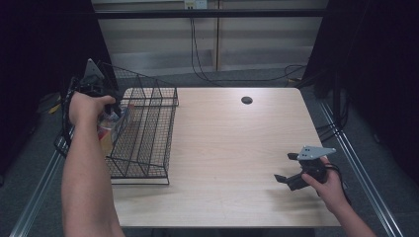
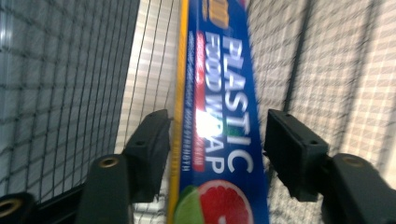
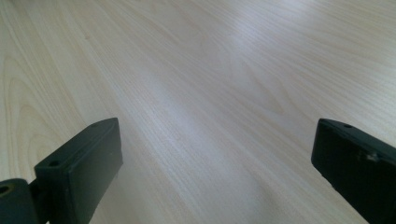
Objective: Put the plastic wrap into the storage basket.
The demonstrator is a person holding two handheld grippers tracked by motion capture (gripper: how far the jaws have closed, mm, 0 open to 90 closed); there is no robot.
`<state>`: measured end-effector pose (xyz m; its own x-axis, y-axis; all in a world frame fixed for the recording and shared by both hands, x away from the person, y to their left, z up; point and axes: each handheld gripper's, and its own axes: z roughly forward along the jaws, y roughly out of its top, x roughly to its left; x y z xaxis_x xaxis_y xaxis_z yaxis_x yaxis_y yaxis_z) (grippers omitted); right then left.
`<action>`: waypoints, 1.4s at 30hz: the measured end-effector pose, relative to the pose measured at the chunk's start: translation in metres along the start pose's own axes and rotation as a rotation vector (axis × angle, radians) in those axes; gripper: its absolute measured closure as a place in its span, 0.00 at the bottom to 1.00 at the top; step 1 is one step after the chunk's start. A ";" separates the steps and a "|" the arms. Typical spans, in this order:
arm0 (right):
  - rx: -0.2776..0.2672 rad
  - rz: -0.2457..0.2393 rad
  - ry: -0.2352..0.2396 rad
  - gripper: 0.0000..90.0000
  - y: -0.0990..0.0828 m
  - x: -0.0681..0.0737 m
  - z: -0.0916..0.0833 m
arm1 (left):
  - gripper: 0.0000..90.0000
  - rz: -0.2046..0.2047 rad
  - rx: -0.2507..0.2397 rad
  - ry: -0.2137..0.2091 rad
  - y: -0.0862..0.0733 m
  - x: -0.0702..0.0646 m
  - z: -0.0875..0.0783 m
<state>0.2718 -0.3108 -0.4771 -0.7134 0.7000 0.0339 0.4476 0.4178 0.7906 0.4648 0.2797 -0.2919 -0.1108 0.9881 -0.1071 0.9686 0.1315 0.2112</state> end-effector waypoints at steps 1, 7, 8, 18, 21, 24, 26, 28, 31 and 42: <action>0.000 -0.001 0.000 0.02 0.000 0.000 0.000 | 0.47 0.016 0.006 0.010 0.000 -0.001 -0.003; 0.006 -0.008 0.004 0.02 0.000 0.000 0.000 | 0.44 0.015 -0.013 -0.026 -0.003 -0.009 -0.014; 0.007 -0.008 0.006 0.02 0.000 0.000 0.000 | 0.43 0.017 -0.023 -0.038 -0.004 -0.012 -0.018; 0.003 -0.006 -0.002 0.02 0.000 0.002 -0.001 | 0.36 0.026 -0.058 -0.071 -0.010 -0.022 -0.030; 0.001 -0.006 -0.004 0.02 0.000 0.001 -0.001 | 0.34 0.027 -0.065 -0.092 -0.012 -0.024 -0.029; -0.002 -0.004 0.006 0.02 0.000 0.001 -0.002 | 0.32 0.022 -0.060 -0.114 -0.014 -0.028 -0.026; 0.000 -0.008 0.005 0.02 0.000 0.002 -0.002 | 0.31 0.037 -0.056 -0.115 -0.015 -0.030 -0.025; 0.000 -0.013 0.003 0.02 0.000 0.003 -0.001 | 0.31 0.038 -0.060 -0.126 -0.016 -0.031 -0.024; 0.000 -0.010 0.005 0.02 0.000 0.002 -0.002 | 0.29 0.039 -0.066 -0.136 -0.018 -0.034 -0.023; -0.004 -0.007 -0.004 0.02 0.001 0.003 -0.003 | 0.28 0.082 -0.070 -0.168 -0.026 -0.047 -0.024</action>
<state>0.2689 -0.3101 -0.4749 -0.7143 0.6994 0.0254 0.4403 0.4208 0.7931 0.4393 0.2320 -0.2691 0.0123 0.9692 -0.2462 0.9542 0.0622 0.2926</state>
